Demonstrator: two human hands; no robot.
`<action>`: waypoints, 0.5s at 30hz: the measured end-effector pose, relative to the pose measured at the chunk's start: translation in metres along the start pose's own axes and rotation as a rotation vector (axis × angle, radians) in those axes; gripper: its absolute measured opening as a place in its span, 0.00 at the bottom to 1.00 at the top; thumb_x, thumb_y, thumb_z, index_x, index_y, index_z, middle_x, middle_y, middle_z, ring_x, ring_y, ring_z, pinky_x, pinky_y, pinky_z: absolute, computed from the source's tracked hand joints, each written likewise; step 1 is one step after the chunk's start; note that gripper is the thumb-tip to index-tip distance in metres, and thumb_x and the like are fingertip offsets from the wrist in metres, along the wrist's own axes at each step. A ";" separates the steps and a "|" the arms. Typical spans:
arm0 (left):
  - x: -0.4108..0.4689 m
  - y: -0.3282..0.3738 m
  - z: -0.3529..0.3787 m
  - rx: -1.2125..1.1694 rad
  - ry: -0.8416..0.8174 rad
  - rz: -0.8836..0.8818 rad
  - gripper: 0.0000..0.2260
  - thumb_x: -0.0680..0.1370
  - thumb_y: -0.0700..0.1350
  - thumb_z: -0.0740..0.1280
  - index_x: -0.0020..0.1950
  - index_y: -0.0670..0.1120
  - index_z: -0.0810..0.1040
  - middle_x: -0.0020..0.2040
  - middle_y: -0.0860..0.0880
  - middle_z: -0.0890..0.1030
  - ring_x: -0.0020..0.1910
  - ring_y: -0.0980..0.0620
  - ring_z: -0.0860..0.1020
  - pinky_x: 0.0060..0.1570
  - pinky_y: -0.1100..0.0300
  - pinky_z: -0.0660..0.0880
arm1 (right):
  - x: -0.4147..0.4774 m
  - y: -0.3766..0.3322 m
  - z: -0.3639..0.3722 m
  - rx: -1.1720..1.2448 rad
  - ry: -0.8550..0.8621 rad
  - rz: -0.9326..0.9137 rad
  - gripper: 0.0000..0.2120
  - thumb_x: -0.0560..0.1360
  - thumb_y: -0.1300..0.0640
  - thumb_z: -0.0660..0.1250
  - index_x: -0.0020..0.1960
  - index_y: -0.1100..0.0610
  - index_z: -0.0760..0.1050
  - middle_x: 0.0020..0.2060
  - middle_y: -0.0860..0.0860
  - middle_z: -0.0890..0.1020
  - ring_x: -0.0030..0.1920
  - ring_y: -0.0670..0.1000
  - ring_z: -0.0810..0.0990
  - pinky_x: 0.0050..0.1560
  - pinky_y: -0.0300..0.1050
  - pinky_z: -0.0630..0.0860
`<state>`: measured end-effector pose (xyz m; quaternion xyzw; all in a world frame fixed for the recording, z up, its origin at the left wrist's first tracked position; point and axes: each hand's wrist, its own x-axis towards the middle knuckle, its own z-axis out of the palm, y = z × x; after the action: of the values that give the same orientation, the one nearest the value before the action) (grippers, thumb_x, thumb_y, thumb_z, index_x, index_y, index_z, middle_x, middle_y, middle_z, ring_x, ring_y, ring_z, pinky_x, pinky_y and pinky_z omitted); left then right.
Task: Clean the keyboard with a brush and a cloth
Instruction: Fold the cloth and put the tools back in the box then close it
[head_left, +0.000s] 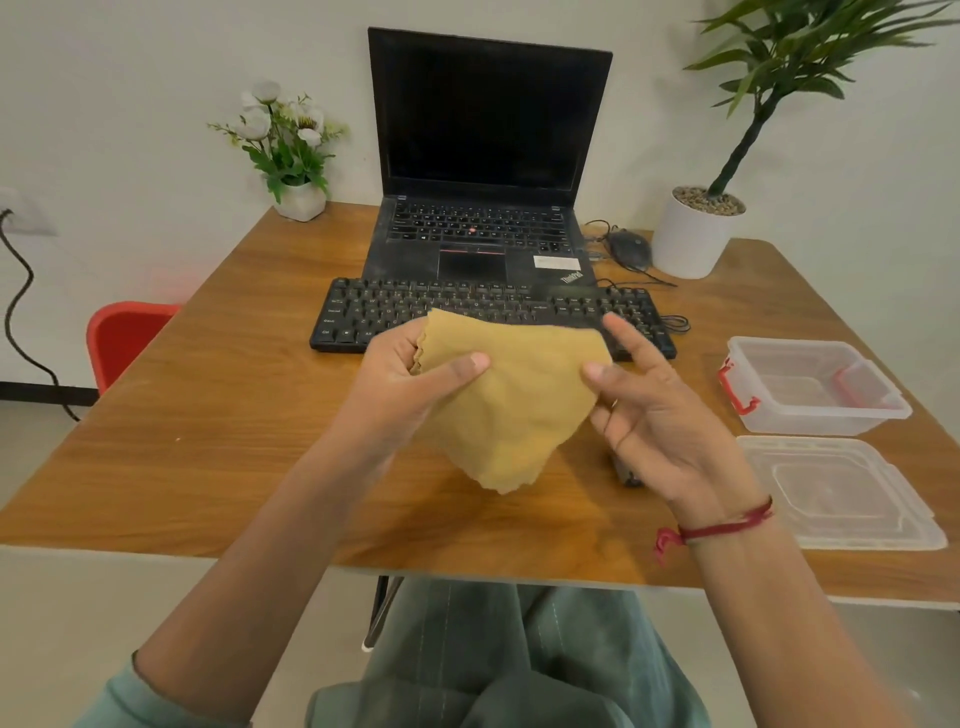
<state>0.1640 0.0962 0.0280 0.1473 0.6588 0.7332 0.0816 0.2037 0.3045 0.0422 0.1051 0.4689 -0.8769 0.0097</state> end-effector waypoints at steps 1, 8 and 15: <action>0.000 0.000 -0.002 0.011 0.025 0.011 0.15 0.70 0.45 0.75 0.55 0.43 0.80 0.48 0.46 0.85 0.48 0.46 0.83 0.45 0.53 0.81 | 0.002 -0.001 -0.001 0.060 0.020 -0.048 0.46 0.55 0.68 0.74 0.71 0.53 0.65 0.57 0.60 0.80 0.51 0.53 0.83 0.45 0.44 0.82; -0.002 -0.011 0.003 0.064 0.069 0.062 0.13 0.72 0.47 0.72 0.53 0.42 0.79 0.45 0.46 0.83 0.43 0.50 0.81 0.40 0.59 0.77 | -0.007 0.020 0.005 -0.320 0.002 0.003 0.42 0.60 0.64 0.74 0.70 0.46 0.64 0.59 0.55 0.77 0.53 0.54 0.82 0.44 0.47 0.81; 0.001 -0.006 -0.005 0.077 0.143 0.155 0.05 0.72 0.39 0.75 0.47 0.43 0.83 0.41 0.49 0.86 0.41 0.52 0.83 0.37 0.61 0.79 | -0.004 -0.003 -0.001 -0.801 -0.034 -0.486 0.18 0.64 0.70 0.76 0.49 0.52 0.82 0.42 0.48 0.85 0.42 0.45 0.82 0.44 0.37 0.79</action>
<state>0.1607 0.0923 0.0222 0.1481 0.6774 0.7200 -0.0286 0.2071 0.3065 0.0445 -0.0341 0.7813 -0.6053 -0.1483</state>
